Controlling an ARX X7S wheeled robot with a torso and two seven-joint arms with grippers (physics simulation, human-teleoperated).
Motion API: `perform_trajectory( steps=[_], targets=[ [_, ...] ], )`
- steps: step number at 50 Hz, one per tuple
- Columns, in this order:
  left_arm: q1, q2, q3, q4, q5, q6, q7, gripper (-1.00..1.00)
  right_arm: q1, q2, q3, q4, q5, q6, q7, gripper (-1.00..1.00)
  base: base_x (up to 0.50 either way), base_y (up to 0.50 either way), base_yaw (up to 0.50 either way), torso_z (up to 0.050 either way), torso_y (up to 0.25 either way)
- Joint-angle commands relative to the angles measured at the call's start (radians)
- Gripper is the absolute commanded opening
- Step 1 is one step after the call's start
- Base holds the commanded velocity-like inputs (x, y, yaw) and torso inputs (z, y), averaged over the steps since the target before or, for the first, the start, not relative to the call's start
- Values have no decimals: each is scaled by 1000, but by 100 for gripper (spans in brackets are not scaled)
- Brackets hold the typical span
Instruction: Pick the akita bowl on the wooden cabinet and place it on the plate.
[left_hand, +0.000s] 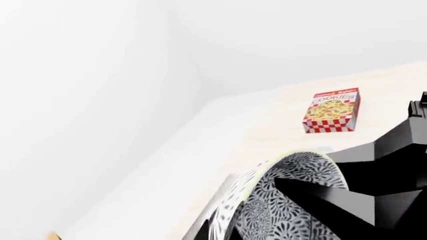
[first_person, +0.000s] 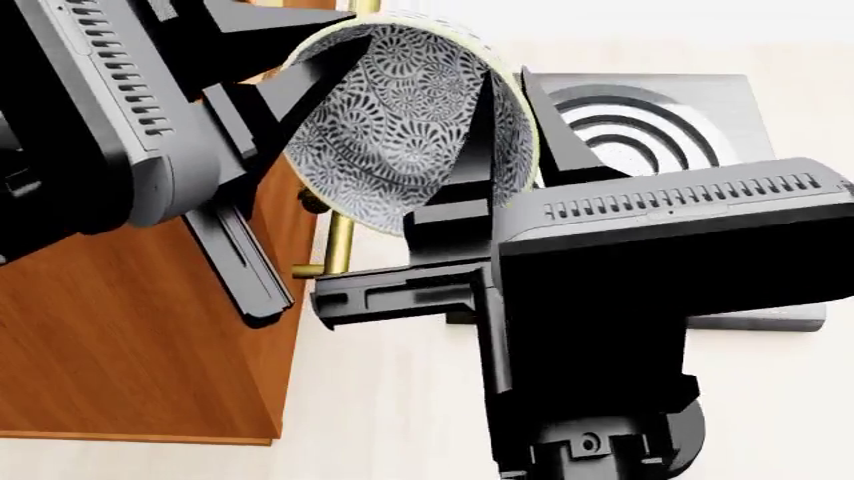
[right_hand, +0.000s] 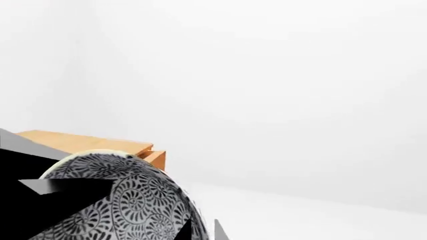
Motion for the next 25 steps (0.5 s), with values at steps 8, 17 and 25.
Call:
perform_trajectory(
  steps=[8, 17, 25],
  targets=[
    [-7, -21, -26, -27, 32, -13, -28, 100, 63, -1, 10, 14, -26, 184, 179, -100, 0, 0, 0, 0, 0],
    [-18, -21, -20, -41, 0, -51, -27, 100, 43, 11, 35, 4, -23, 161, 193, -100, 0, 0, 0, 0, 1],
    [-18, -14, -48, -58, 3, -42, -90, 100, 24, 35, 71, -11, 2, 157, 221, -100, 0, 0, 0, 0, 0]
  ],
)
